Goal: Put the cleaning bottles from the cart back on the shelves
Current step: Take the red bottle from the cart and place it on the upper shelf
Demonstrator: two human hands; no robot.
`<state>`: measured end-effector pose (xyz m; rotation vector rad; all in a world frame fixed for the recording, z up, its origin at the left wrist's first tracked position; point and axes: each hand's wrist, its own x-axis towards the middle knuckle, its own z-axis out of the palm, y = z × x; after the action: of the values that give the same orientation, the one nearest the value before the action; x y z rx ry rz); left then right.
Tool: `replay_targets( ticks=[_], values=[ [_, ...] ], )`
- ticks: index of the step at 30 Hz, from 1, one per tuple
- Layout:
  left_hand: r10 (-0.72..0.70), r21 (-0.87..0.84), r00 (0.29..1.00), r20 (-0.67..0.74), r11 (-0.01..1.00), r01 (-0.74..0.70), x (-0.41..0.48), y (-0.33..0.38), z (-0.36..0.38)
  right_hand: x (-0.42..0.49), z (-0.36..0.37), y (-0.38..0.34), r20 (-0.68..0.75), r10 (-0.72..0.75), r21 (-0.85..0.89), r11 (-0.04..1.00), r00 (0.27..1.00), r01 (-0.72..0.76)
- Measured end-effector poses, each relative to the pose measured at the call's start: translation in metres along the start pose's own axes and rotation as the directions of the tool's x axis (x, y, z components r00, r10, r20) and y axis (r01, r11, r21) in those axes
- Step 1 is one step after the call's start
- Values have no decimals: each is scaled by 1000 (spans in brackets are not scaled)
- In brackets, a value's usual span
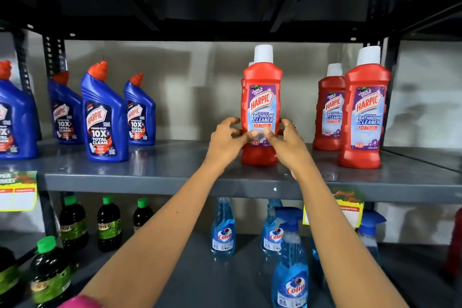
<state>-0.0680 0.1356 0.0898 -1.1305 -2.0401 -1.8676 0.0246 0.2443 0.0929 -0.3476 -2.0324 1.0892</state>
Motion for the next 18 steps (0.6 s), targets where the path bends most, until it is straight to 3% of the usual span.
replay_targets(
  ticks=[3, 5, 8, 10, 14, 18],
  values=[
    [139, 89, 982, -130, 988, -128, -14, 5, -14, -28, 7, -11, -201, -169, -285, 953, 965, 108],
    [307, 143, 931, -198, 949, -282, -33, 7, -29, -52, 19, -22, -338, -407, -391, 881, 849, 266],
    [551, 306, 788, -276, 827, -471, -73, -8, -63, -83, 55, -33, -389, -663, -367, 749, 640, 552],
    [635, 422, 708, -309, 759, -496, -100, -25, -86, -98, 84, -36, -355, -731, -292, 678, 582, 675],
    [589, 545, 709, -388, 767, -339, -165, -74, -144, -140, 165, -35, -206, -712, 18, 684, 672, 730],
    [382, 482, 705, -598, 874, -66, -240, -119, -207, -199, 257, -29, 101, -602, 346, 768, 792, 540]
  ],
)
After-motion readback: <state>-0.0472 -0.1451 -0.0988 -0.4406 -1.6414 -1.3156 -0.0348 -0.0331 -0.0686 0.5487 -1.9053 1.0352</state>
